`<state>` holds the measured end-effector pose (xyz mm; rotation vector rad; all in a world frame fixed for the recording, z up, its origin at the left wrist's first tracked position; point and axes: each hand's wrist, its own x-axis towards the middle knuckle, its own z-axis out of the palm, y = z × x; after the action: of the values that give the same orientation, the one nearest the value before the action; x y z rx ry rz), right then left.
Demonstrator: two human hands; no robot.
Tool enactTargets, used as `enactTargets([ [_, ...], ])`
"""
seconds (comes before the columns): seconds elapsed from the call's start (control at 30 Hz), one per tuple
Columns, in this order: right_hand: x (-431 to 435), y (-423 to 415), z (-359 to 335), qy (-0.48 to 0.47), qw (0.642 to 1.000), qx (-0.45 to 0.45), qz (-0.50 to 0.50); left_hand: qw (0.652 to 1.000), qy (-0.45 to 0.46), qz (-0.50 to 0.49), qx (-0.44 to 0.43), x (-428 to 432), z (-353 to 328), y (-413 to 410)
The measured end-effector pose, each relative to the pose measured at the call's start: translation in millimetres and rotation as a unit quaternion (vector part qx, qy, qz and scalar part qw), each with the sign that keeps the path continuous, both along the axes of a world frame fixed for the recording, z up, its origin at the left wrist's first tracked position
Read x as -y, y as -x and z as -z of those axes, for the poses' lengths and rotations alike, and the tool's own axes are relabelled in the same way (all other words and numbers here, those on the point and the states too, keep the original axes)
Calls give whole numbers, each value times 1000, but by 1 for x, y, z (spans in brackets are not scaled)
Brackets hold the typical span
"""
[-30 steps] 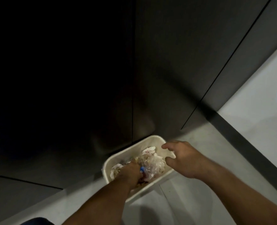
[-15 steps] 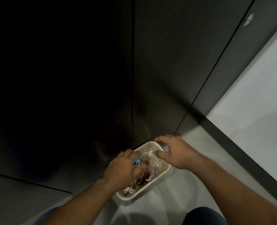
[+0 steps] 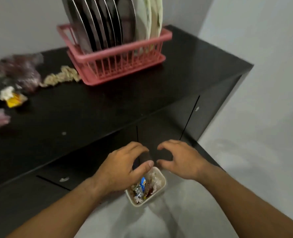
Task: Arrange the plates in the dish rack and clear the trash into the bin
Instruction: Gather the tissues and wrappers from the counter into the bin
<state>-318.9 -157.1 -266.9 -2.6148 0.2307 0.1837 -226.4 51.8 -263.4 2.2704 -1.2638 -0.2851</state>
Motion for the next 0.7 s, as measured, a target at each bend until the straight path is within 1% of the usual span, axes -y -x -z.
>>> enactTargets([
  [0.13, -6, 9, -89, -21, 999, 37, -3, 999, 23, -23, -1, -17, -92, 10],
  [0.3, -29, -6, -155, -39, 996, 76, -15, 996, 37, -82, 17, -53, -148, 7],
  [0.47, -57, -30, -182, -27, 997, 67, -30, 990, 37, -132, 35, -88, -167, -11],
  [0.57, -75, -50, -182, -16, 998, 47, -34, 988, 39, -146, 40, -106, -169, -29],
  [0.7, -103, -93, -174, 3, 999, 17, -31, 988, 38, -144, 52, -129, -171, -73],
])
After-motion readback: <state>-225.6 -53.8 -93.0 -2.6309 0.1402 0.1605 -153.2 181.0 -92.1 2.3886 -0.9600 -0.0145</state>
